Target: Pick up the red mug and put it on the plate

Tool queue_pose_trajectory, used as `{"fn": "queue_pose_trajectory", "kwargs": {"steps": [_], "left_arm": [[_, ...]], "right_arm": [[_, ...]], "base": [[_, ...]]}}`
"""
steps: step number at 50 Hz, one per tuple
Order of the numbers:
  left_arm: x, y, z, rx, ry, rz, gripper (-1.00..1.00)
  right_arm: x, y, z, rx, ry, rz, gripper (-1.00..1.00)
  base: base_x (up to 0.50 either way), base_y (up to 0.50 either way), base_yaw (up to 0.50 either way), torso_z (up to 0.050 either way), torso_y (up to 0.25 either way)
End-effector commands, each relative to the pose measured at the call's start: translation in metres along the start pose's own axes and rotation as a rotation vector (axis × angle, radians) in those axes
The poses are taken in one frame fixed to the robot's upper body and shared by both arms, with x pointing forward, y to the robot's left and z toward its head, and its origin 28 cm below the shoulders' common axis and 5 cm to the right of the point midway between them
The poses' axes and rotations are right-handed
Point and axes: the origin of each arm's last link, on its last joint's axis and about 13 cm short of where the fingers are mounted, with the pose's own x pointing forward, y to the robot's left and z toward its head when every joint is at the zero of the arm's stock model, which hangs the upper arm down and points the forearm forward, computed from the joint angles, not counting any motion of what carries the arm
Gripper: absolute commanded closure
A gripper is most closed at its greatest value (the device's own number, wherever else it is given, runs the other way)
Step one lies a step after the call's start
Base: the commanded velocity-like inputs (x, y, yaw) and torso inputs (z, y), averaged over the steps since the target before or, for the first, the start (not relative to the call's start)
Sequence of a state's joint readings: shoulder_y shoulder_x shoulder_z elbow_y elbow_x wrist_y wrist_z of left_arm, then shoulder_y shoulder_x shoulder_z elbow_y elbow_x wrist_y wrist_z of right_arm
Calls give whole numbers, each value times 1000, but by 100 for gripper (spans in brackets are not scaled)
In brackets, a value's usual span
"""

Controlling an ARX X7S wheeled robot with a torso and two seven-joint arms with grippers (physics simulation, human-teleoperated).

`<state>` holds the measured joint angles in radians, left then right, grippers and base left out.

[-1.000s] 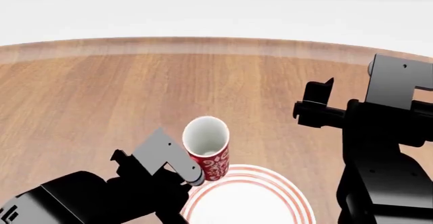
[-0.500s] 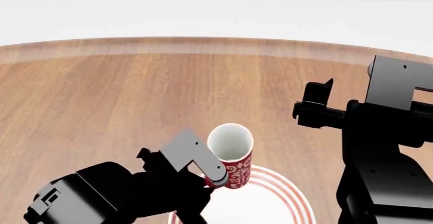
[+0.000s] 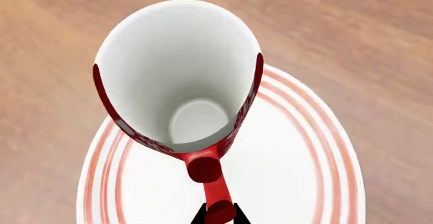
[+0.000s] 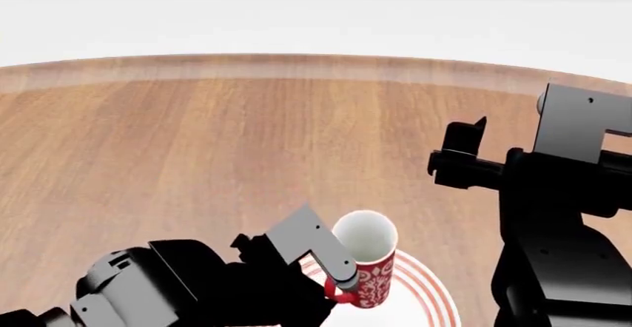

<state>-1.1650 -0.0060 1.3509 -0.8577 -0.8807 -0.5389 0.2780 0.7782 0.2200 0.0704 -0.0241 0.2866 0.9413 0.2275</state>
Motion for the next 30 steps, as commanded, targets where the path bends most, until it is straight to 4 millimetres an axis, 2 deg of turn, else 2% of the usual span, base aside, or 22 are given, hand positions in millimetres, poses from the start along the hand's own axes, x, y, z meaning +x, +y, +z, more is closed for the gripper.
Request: {"fn": "queue_pose_trajectory", "kwargs": {"steps": [1, 30], "left_arm": [[-1, 4, 0, -16, 11, -5, 100], [-6, 3, -8, -118, 141, -5, 100]], "right_arm": [[1, -1, -3, 1, 3, -1, -100], [2, 1, -6, 8, 10, 7, -100]], "base": [[0, 0, 0, 0, 0], [0, 0, 0, 0, 0]]}}
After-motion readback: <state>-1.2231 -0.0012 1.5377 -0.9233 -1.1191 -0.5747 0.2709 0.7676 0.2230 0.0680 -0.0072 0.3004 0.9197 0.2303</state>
